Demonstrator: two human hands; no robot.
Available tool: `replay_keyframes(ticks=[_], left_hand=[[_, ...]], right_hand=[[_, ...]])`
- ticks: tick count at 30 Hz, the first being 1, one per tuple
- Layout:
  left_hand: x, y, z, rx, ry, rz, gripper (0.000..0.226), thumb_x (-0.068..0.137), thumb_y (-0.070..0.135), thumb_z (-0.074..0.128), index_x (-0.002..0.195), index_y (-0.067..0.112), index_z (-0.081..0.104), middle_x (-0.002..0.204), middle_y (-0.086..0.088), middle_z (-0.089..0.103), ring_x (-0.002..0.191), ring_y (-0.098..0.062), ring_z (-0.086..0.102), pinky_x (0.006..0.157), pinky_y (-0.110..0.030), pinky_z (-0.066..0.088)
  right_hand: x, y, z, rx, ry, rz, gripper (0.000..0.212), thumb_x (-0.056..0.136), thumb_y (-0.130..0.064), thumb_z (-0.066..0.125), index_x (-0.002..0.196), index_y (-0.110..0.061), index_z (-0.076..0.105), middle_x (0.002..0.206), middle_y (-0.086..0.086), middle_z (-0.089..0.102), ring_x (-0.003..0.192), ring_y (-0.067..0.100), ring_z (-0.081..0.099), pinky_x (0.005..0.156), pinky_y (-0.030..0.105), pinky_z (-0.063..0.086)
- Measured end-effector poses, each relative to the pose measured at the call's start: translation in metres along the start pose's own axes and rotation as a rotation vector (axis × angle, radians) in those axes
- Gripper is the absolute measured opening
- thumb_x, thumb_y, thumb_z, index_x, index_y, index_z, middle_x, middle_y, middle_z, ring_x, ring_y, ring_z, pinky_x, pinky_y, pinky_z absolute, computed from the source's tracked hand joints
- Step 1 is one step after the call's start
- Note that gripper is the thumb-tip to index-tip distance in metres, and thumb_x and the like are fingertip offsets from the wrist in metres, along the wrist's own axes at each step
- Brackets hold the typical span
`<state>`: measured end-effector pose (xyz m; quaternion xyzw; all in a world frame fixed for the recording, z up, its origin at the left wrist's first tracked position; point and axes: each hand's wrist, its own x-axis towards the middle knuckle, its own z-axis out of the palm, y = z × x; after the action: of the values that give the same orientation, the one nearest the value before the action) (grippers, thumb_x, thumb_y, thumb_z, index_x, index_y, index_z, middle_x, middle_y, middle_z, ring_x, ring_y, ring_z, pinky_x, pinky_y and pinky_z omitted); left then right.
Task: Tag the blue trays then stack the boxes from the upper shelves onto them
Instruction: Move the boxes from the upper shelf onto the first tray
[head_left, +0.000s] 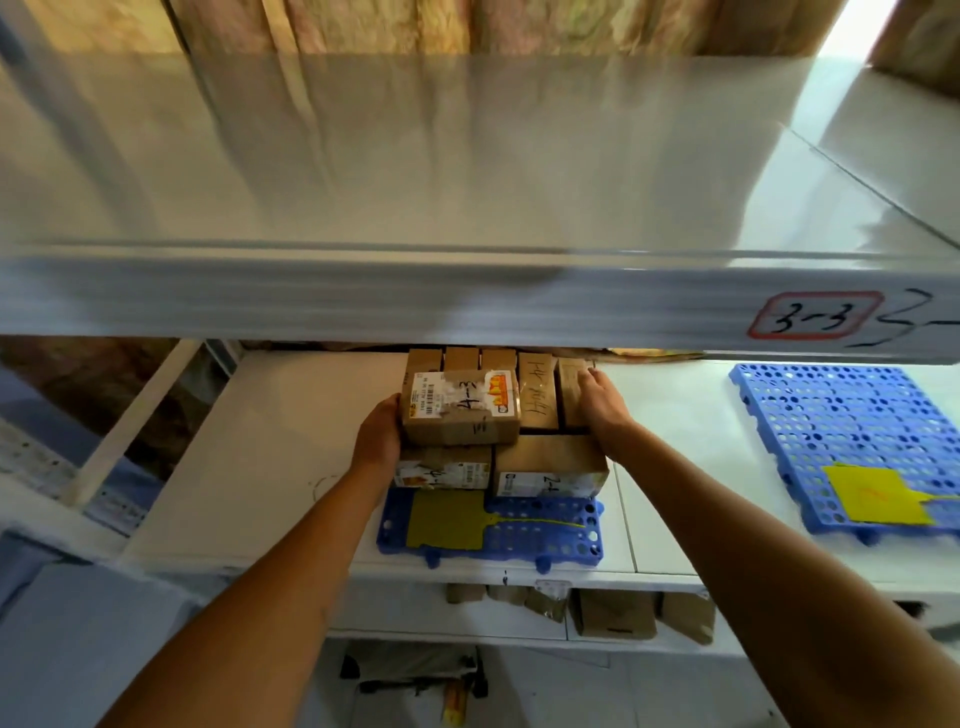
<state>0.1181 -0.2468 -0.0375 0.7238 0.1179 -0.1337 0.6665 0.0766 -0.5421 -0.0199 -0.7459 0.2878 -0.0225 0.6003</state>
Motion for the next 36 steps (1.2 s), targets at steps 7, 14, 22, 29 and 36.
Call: replay_keyframes(ticks=[7,14,22,29,36], left_hand=[[0.002,-0.014,-0.021,-0.214,0.114,-0.054,0.046,0.105,0.037,0.041,0.14,0.014,0.058,0.141,-0.008,0.059,0.13,-0.028,0.054,0.108,-0.048,0.046],[-0.022,-0.053,-0.038,-0.012,0.029,-0.235,0.03,0.105,0.024,0.04,0.093,0.015,0.065,0.118,-0.017,0.067,0.107,-0.036,0.064,0.1,-0.048,0.051],[-0.031,-0.05,-0.035,0.046,-0.001,-0.22,0.033,0.104,0.022,0.038,0.086,0.021,0.065,0.107,-0.011,0.067,0.105,-0.032,0.063,0.105,-0.051,0.048],[-0.039,-0.055,-0.025,-0.026,-0.043,-0.251,0.032,0.104,0.024,0.039,0.094,0.016,0.069,0.095,-0.007,0.071,0.091,-0.023,0.066,0.081,-0.036,0.053],[-0.046,-0.054,-0.021,-0.009,-0.034,-0.245,0.031,0.106,0.022,0.038,0.102,0.013,0.067,0.105,-0.007,0.068,0.092,-0.023,0.064,0.077,-0.035,0.052]], right_hand=[[-0.018,0.027,-0.033,0.232,0.253,0.071,0.045,0.11,-0.037,0.033,0.139,-0.009,0.053,0.138,0.01,0.056,0.127,0.027,0.052,0.115,0.05,0.04],[-0.072,0.101,-0.048,0.051,0.062,0.207,0.026,0.098,-0.004,0.061,0.12,-0.003,0.073,0.107,0.019,0.074,0.09,0.026,0.067,0.089,0.041,0.059],[-0.095,0.096,-0.036,0.029,-0.015,0.137,0.013,0.097,-0.018,0.07,0.091,-0.014,0.081,0.086,0.008,0.078,0.081,0.021,0.073,0.061,0.024,0.058],[-0.098,0.1,-0.049,0.016,0.027,0.143,0.015,0.097,-0.016,0.069,0.096,-0.008,0.081,0.092,0.011,0.077,0.086,0.023,0.069,0.078,0.038,0.062],[-0.103,0.094,-0.055,0.041,0.032,0.161,0.016,0.099,-0.011,0.066,0.102,-0.003,0.08,0.104,0.021,0.075,0.105,0.038,0.07,0.094,0.049,0.06]])
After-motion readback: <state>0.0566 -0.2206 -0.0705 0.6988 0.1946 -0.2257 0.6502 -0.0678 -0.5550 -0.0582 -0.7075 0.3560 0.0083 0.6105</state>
